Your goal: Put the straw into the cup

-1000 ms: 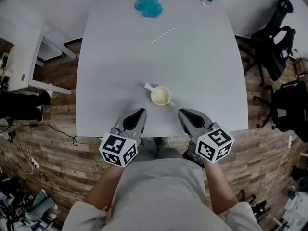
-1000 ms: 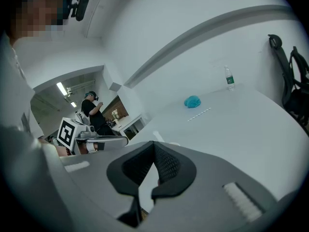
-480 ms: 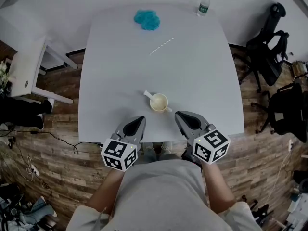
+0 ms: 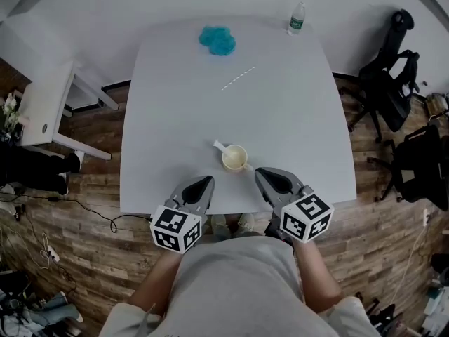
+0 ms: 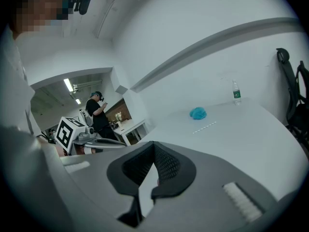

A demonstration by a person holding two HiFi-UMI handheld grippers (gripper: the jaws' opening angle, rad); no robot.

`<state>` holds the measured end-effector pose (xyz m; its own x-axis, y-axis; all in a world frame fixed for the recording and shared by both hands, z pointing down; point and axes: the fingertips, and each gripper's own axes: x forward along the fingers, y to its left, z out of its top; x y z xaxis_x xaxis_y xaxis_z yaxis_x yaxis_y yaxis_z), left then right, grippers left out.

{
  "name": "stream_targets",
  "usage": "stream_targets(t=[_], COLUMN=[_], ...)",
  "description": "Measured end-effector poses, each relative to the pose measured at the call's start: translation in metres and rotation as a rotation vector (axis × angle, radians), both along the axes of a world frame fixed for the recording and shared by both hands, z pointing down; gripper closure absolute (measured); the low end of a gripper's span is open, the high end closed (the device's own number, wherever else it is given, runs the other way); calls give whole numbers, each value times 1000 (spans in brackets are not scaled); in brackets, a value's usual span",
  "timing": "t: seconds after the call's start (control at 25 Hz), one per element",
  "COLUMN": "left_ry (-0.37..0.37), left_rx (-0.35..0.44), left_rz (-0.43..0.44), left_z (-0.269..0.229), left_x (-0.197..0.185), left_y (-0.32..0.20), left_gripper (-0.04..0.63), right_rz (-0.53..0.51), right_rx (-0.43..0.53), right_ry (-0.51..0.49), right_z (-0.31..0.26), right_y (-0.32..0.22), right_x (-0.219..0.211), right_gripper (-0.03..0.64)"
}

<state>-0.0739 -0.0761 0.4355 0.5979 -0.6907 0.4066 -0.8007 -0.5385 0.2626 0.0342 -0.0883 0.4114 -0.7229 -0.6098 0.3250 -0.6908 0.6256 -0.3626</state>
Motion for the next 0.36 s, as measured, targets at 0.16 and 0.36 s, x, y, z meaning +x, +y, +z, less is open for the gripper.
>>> stream_targets(t=[0.16, 0.36], left_ry=[-10, -11], left_rx=[8, 6], left_rz=[11, 12], left_z=[-3, -6], left_x=[1, 0], left_y=[1, 3], left_gripper=[578, 578], right_rz=[3, -5], right_rx=[4, 4], right_ry=[2, 1], right_z=[0, 0], right_y=[2, 3], right_x=[-1, -6], right_gripper=[612, 612])
